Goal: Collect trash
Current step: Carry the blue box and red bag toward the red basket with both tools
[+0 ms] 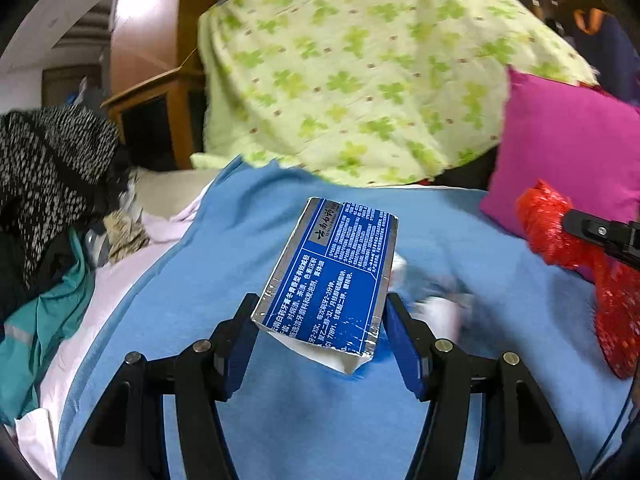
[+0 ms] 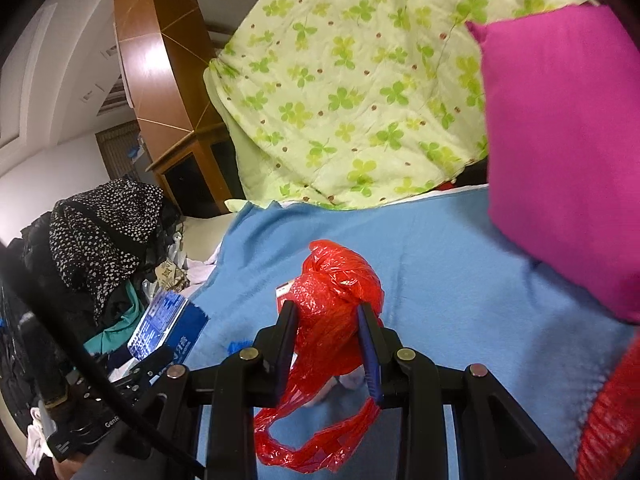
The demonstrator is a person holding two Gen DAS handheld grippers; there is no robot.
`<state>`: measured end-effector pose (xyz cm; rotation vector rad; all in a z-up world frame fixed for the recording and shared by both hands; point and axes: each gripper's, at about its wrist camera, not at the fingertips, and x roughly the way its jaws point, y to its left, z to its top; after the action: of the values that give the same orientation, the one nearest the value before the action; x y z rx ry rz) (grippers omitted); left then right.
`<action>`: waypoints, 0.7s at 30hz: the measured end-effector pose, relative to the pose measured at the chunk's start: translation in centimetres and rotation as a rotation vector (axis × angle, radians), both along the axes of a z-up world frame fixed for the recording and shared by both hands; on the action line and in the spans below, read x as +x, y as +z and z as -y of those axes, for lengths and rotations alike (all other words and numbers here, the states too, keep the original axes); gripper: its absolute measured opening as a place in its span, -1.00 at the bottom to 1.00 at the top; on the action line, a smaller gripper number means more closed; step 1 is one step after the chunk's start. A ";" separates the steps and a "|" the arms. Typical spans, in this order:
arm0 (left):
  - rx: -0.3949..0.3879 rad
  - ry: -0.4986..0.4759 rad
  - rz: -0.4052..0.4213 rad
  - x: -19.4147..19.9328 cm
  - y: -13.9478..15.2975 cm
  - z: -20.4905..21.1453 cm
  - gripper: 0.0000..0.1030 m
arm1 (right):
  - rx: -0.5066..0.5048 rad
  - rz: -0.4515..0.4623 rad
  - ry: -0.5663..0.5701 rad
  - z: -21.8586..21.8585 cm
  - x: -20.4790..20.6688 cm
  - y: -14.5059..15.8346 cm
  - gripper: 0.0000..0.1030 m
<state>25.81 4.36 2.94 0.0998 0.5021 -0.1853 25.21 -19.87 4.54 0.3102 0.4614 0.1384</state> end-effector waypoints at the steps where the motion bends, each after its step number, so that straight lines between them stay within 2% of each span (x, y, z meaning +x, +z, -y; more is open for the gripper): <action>1: 0.002 -0.024 0.009 -1.2 0.3 0.9 0.24 | -0.007 0.008 -0.009 0.2 -1.0 0.2 -0.38; 9: 0.029 -0.147 0.027 -7.0 2.7 6.7 0.24 | 0.003 0.058 -0.089 3.4 -9.0 1.4 -0.38; 21: 0.094 -0.261 0.134 -13.1 7.9 13.9 0.24 | 0.035 0.186 -0.206 9.0 -19.5 5.9 -0.38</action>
<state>12.75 -9.56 10.83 0.2682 0.3631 -0.4082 5.74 -28.89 10.46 0.3739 0.2409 -0.0253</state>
